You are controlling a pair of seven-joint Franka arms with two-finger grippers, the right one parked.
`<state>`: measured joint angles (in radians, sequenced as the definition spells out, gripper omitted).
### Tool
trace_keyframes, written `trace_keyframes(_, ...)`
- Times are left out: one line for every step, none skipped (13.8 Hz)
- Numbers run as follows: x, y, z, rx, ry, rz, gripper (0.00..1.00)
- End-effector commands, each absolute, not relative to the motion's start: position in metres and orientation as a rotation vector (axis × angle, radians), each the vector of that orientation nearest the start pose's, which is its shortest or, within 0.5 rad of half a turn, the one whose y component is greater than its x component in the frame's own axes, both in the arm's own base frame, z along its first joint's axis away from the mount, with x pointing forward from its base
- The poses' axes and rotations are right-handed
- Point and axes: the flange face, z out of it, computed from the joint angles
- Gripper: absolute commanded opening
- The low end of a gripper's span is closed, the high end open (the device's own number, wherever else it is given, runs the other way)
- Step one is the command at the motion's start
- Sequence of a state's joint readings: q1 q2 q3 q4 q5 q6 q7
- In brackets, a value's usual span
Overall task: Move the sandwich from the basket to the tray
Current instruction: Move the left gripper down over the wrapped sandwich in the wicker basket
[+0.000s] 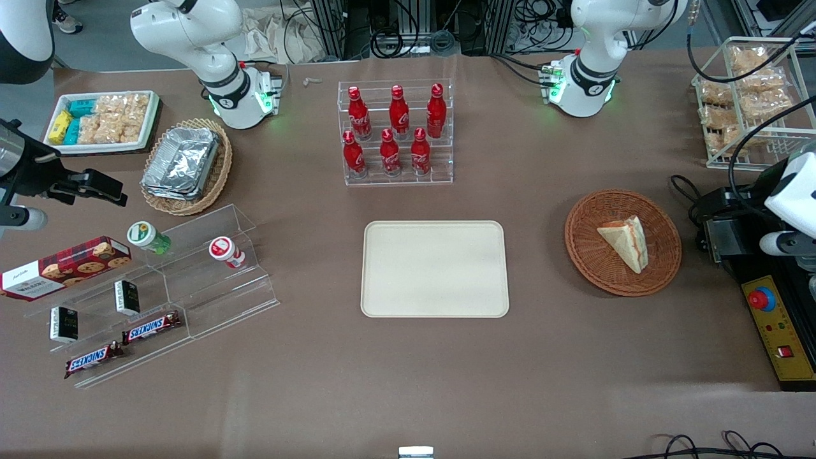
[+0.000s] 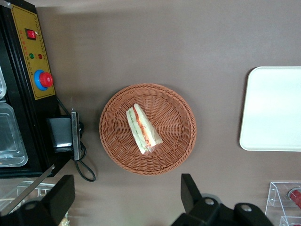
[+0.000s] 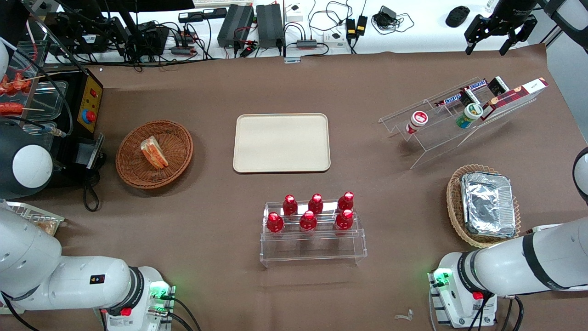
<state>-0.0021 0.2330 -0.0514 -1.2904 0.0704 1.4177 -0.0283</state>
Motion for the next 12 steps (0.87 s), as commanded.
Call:
trace_keyframes(0.608,-0.018,0.612,-3.091,0.043,0.149,1.0)
trace_keyframes(0.608,-0.019,0.612,-3.09,0.054,0.149,1.0)
trace_keyframes(0.608,-0.018,0.612,-3.085,0.056,0.149,1.0)
trace_keyframes(0.608,-0.017,0.61,-3.08,0.048,0.153,1.0)
trace_keyframes(0.608,-0.018,0.607,-3.076,0.039,0.164,1.0)
trace_keyframes(0.606,-0.019,0.603,-3.072,0.039,0.191,1.0)
trace_keyframes(0.602,-0.018,0.598,-3.066,0.016,0.218,1.0)
trace_keyframes(0.595,-0.019,0.595,-3.062,0.004,0.23,1.0)
trace_keyframes(0.589,-0.018,0.592,-3.061,0.003,0.239,1.0)
trace_keyframes(0.583,-0.018,0.59,-3.059,0.003,0.232,1.0)
trace_keyframes(0.576,-0.015,0.584,-3.059,-0.003,0.223,1.0)
trace_keyframes(0.567,-0.014,0.575,-3.06,-0.003,0.207,1.0)
